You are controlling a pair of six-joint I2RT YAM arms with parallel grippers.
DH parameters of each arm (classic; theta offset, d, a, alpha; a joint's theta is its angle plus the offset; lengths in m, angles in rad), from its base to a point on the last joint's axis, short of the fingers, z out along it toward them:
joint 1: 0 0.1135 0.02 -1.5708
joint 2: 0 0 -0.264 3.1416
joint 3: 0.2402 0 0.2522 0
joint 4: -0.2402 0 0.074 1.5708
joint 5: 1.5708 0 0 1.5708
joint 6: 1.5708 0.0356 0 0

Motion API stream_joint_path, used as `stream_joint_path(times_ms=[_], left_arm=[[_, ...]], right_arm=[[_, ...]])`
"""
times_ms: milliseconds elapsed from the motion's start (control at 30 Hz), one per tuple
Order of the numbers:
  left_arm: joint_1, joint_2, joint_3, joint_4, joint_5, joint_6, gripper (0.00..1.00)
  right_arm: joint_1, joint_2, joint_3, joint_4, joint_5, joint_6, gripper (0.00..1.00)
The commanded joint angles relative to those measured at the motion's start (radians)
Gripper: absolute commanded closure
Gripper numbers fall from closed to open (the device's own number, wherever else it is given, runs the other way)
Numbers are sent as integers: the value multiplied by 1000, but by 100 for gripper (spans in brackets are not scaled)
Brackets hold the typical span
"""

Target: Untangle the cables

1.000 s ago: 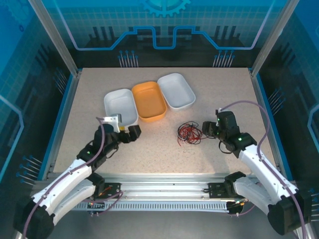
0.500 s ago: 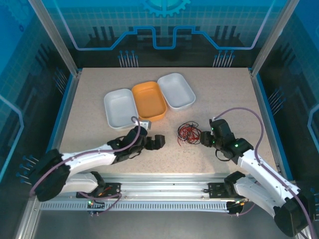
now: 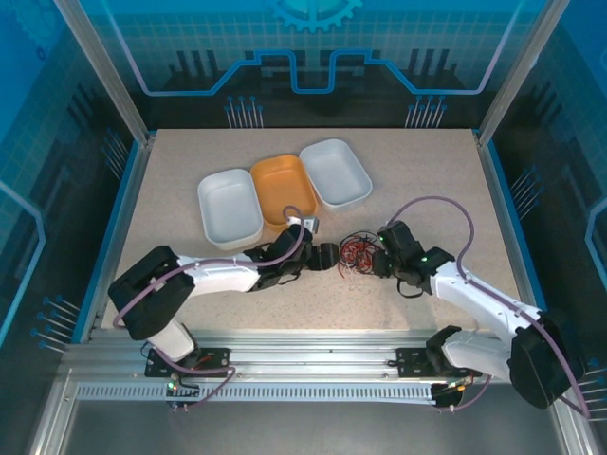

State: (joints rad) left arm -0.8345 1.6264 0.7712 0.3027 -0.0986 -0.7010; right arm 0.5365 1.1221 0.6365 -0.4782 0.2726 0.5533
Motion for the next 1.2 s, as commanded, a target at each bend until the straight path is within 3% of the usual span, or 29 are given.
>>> stream_joint_path(times_ms=[0, 300, 500, 667, 833, 1167], left_arm=[[-6, 50, 58, 24, 31, 15, 34], [-6, 154, 127, 34, 64, 24, 40], [-5, 209, 159, 25, 61, 32, 49], [-5, 232, 161, 29, 59, 20, 75], [-1, 175, 108, 15, -1, 10, 90], [36, -25, -66, -34, -107, -30, 96]], right_arm=[[12, 30, 35, 26, 33, -1, 71], [12, 130, 79, 51, 44, 1, 77], [12, 141, 92, 11, 69, 0, 89], [12, 105, 93, -23, 91, -2, 100], [11, 26, 98, -77, 122, -10, 100], [10, -132, 147, -202, 185, -23, 100]])
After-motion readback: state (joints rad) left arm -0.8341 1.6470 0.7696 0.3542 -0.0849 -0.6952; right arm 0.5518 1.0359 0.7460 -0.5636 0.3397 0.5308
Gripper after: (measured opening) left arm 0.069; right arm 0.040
